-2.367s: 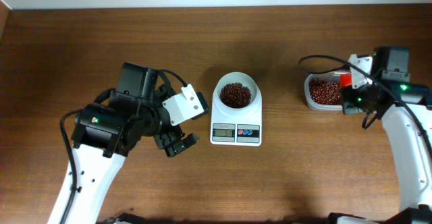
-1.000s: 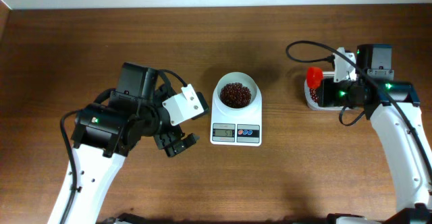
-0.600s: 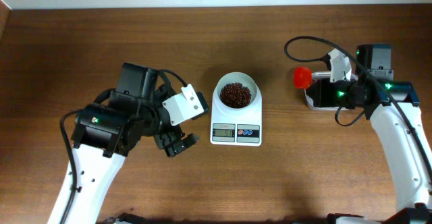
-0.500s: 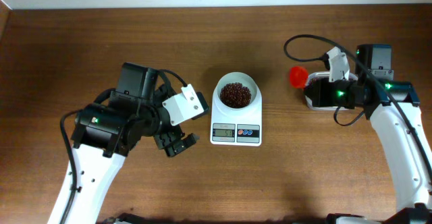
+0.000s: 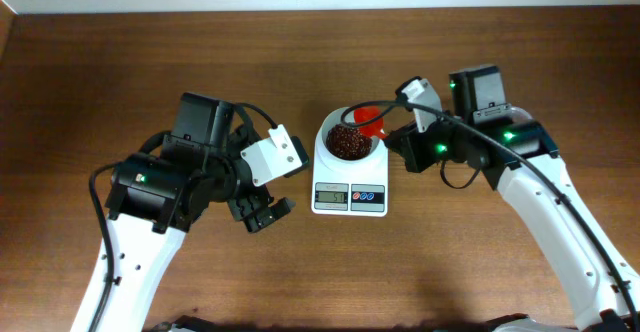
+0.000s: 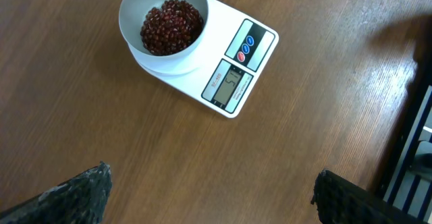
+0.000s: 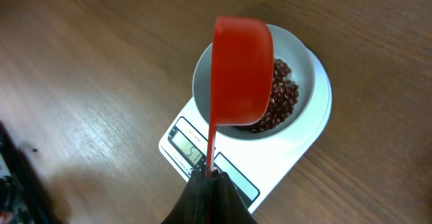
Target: Scoop and weigh 50g on scale
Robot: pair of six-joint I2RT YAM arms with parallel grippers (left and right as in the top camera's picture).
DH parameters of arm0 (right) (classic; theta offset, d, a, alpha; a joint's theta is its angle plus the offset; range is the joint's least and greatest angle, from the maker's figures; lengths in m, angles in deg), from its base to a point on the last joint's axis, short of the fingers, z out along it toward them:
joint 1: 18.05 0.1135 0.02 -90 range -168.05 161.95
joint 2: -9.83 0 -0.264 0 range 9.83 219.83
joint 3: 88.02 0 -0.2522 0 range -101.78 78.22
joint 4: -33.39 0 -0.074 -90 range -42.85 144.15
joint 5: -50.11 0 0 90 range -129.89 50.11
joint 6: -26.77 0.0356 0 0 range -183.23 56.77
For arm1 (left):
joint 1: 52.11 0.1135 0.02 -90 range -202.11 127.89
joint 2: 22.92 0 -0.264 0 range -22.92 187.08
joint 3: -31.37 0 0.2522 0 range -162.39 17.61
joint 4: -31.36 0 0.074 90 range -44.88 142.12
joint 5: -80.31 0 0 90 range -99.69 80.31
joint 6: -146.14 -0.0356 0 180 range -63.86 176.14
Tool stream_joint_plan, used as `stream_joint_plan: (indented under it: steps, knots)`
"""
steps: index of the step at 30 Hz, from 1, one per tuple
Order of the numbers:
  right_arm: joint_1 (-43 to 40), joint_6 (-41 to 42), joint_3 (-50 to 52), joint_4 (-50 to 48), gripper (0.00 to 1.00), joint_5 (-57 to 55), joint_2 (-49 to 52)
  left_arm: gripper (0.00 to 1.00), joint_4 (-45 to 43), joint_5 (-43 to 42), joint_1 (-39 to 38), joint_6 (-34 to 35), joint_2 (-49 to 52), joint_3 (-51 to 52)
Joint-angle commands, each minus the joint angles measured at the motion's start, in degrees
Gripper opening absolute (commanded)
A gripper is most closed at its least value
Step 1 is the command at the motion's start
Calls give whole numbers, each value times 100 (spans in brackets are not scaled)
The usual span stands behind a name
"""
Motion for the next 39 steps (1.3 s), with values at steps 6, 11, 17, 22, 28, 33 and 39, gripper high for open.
stream_joint_plan:
  steps: [6,11,17,22,28,33,39]
  knots:
    - [529,-317,37,-142,4,-984,431,99,9,-83,26,-114,-20,-90]
    - [533,-317,37,-385,4,-1025,903,99,9,-83,26,-114,-20,-90]
    - [533,-317,37,-791,4,-1029,1211,99,9,-83,26,-114,-20,-90]
    - [533,-319,37,-846,4,-1029,1493,99,9,-83,26,-114,-20,-90]
    - [533,-317,37,-798,4,-1027,1541,99,9,-83,26,-114,-20,-90]
    - [605,-315,37,-776,4,-890,1541,99,9,-83,26,-114,-20,-90]
    - [629,-219,-39,-778,4,-485,1539,99,9,-83,26,-114,-20,-90]
